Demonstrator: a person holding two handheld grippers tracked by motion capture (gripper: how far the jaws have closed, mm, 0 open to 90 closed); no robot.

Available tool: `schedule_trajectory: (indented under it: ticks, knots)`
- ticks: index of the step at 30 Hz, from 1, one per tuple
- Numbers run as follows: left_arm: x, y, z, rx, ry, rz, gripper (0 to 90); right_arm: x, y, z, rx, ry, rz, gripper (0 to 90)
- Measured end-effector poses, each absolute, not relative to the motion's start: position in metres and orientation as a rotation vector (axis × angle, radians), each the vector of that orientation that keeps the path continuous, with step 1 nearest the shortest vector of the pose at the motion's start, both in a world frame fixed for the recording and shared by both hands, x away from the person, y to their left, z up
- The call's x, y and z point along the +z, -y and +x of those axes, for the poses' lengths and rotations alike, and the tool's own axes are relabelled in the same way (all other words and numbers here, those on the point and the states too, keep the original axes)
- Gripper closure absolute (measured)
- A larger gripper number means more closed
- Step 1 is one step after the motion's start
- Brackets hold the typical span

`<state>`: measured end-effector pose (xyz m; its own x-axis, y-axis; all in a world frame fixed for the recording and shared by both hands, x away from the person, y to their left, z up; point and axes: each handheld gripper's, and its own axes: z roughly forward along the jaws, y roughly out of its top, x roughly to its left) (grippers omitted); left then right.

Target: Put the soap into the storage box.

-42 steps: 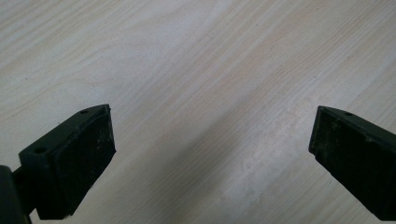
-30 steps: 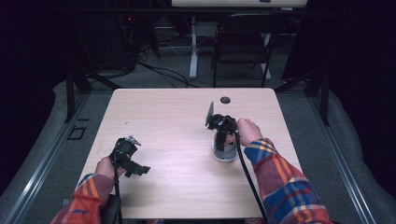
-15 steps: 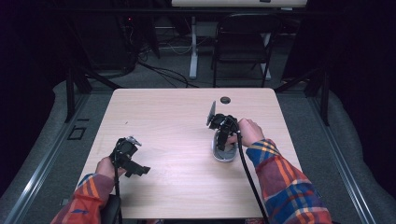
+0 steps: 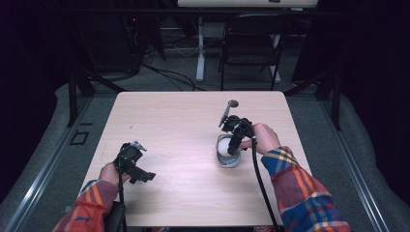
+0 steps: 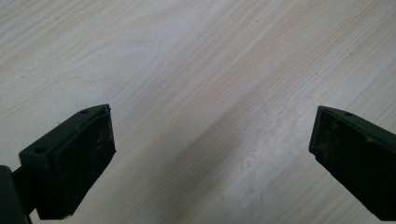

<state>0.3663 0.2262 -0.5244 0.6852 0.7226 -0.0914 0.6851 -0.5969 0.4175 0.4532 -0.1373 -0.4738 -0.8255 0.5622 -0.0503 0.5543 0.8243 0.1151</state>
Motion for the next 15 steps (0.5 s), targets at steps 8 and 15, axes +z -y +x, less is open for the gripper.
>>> schedule_trajectory:
  ticks: [8, 15]
  knots:
    - [-0.525, -0.226, 0.366, 0.12, -1.093, 2.475, 0.3, -0.465, 0.164, 0.445, 0.193, -2.883, 0.952, 8.8]
    - [-0.524, -0.226, 0.366, 0.121, -1.095, 2.473, 0.3, -0.464, 0.187, 0.435, 0.194, -2.853, 0.993, 7.4]
